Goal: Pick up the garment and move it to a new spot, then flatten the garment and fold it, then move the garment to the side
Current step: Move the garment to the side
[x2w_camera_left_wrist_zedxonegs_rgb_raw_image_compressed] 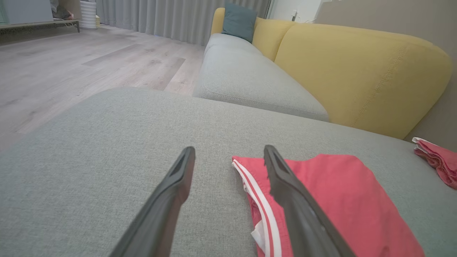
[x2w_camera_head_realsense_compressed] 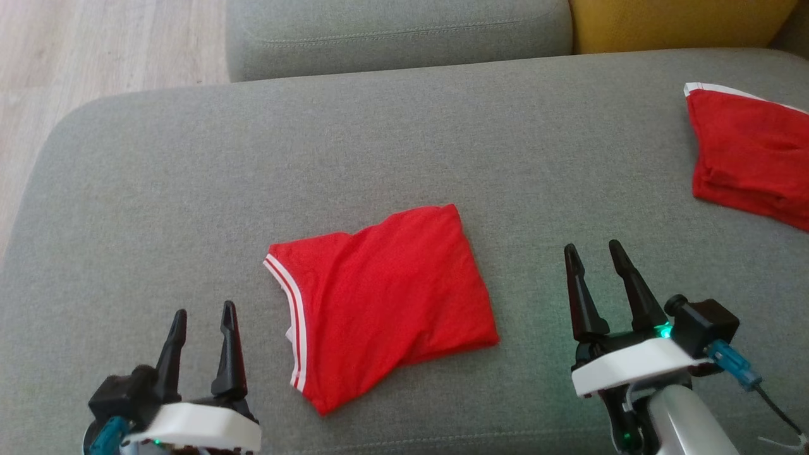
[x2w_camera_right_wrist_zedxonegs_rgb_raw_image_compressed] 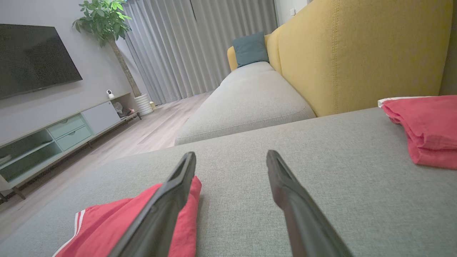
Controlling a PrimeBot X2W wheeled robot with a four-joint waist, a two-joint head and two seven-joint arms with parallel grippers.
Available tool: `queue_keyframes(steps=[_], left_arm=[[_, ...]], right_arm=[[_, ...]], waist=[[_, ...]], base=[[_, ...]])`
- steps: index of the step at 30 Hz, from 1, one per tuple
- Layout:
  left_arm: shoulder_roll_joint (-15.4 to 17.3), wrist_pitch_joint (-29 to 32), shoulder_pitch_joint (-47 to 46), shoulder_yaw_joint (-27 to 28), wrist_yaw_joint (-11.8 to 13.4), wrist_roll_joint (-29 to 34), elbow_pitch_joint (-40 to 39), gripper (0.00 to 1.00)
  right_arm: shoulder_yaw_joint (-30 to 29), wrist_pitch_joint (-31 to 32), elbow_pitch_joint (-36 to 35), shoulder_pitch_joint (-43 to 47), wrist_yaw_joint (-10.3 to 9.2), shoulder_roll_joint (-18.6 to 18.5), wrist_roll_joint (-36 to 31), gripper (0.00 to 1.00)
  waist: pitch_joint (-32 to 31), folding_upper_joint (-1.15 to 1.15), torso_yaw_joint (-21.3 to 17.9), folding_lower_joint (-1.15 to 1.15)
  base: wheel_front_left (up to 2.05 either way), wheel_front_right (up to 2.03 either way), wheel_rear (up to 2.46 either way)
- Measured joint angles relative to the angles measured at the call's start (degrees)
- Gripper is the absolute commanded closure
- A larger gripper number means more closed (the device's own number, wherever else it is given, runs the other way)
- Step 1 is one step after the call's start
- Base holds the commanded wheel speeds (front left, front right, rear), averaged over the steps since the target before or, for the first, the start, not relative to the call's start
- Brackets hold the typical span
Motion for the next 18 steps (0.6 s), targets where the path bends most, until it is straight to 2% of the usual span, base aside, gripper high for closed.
queue_keyframes(steps=[18], left_arm=[[-0.31,0.0,-0.02,1.31,-0.8,1.03,0.47,0.0]], right_arm=[[-0.16,0.0,1.08,-0.14,0.0,0.01,-1.03,0.0]], waist=[[0.3,0.0,0.24,0.0]], base=[[0.0,0.0,0.0]])
